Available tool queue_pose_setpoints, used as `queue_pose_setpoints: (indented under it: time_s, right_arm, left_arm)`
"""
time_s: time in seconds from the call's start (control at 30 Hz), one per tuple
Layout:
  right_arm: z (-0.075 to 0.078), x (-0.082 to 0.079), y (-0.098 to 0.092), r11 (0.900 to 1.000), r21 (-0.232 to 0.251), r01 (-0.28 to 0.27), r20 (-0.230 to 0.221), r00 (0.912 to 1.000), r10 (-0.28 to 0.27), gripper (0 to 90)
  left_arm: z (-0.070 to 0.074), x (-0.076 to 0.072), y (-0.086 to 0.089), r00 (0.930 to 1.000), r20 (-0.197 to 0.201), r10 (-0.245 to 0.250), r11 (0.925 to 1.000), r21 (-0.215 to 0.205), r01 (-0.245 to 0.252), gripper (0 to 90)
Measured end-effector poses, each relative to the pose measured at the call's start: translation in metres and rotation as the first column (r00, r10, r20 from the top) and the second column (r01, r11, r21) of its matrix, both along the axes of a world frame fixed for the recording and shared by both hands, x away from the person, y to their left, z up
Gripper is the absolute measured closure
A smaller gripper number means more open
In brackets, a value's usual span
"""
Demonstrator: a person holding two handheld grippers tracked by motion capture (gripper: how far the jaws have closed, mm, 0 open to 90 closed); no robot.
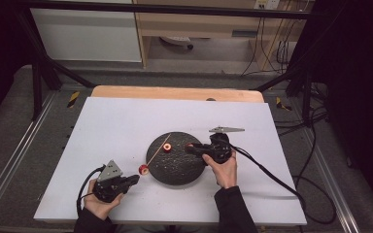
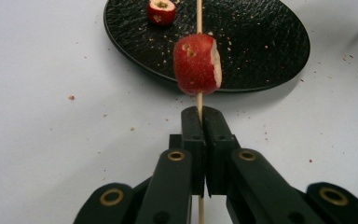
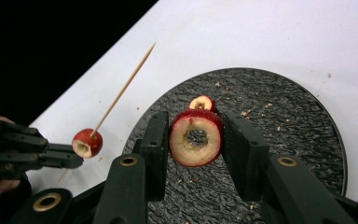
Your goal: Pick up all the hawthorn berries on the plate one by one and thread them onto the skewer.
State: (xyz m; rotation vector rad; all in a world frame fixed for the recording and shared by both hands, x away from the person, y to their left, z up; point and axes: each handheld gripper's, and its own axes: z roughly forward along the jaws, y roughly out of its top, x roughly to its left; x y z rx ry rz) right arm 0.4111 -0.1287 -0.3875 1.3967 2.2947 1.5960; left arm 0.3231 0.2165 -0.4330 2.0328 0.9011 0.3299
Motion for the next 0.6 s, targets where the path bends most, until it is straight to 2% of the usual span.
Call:
queue_pose_setpoints:
  time_s: [0.2, 0.3, 0.37, 0.6]
  right_arm:
    - [-0.006, -0.009, -0.007, 0.992, 0.115, 0.049, 0.051, 0.9971, -0.056, 63.4]
    - [-0.009, -0.013, -0.009, 0.983, 0.170, 0.073, 0.071, 0.9937, -0.086, 63.4]
    - [-0.011, -0.014, -0.009, 0.978, 0.188, 0.088, 0.083, 0.9910, -0.105, 63.4]
    - [-0.012, -0.015, -0.012, 0.949, 0.288, 0.132, 0.114, 0.9788, -0.170, 63.4]
  left_arm:
    - [0.000, -0.001, -0.004, 1.0000, 0.001, 0.003, 0.9999, -0.010, -0.003, 88.2]
    - [0.000, -0.001, -0.007, 1.0000, -0.002, 0.004, 0.9999, -0.016, -0.004, 88.2]
    - [0.000, -0.001, -0.009, 1.0000, -0.004, 0.004, 0.9998, -0.020, -0.004, 88.3]
    - [0.003, 0.001, -0.017, 1.0000, -0.005, 0.008, 0.9996, -0.026, -0.008, 88.3]
